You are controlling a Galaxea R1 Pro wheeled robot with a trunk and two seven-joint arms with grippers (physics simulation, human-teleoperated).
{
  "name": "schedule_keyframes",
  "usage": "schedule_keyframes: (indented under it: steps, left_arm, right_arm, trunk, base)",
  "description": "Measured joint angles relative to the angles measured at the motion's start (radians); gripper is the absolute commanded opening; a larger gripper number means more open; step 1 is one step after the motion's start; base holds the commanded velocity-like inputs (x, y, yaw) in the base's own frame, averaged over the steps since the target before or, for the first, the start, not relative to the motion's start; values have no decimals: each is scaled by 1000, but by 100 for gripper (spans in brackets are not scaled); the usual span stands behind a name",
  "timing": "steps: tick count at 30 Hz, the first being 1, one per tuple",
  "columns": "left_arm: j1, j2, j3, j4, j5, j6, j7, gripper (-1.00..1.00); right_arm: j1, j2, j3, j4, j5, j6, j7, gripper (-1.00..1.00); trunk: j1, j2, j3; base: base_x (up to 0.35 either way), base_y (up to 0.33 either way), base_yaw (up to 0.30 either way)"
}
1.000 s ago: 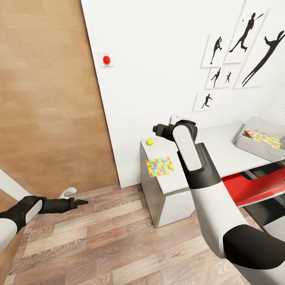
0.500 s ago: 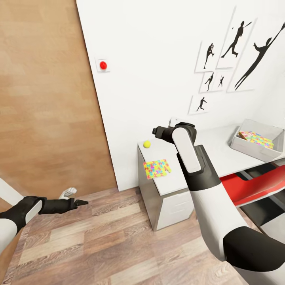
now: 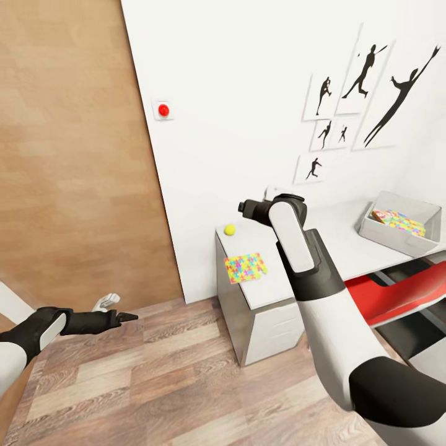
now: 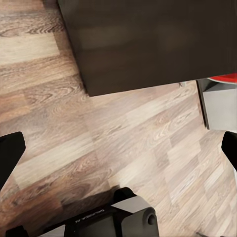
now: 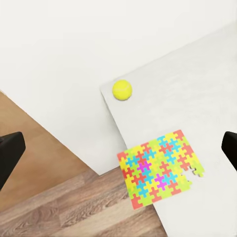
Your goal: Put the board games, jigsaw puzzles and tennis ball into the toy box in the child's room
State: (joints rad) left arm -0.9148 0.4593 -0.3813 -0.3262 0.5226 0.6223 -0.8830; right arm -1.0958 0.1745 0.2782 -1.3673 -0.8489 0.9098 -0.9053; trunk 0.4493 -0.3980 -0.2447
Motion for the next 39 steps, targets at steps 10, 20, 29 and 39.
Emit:
schedule_keyframes:
  steps: [10,20,29,39]
  left_arm:
    - [0,0,-1,0,-1,0,0,100]
    - [0,-2,-1,0,0,0,0,100]
    - [1,-4,-1,0,0,0,0,100]
    - [2,-5,-1,0,0,0,0,100]
  right_arm:
    - [36,0,-1,-1,0,0,0,100]
    - [109,0,-2,-24,0,3,0,100]
    - [302,0,-6,-115,0,12,4,100]
    - [437,0,4,-207,-1,31,7,100]
  trunk:
    - [0,0,17]
    - [0,0,33]
    - [0,0,48]
    - [0,0,65]
  base:
    - [0,0,0]
    - [0,0,0]
    - [0,0,0]
    - [0,0,0]
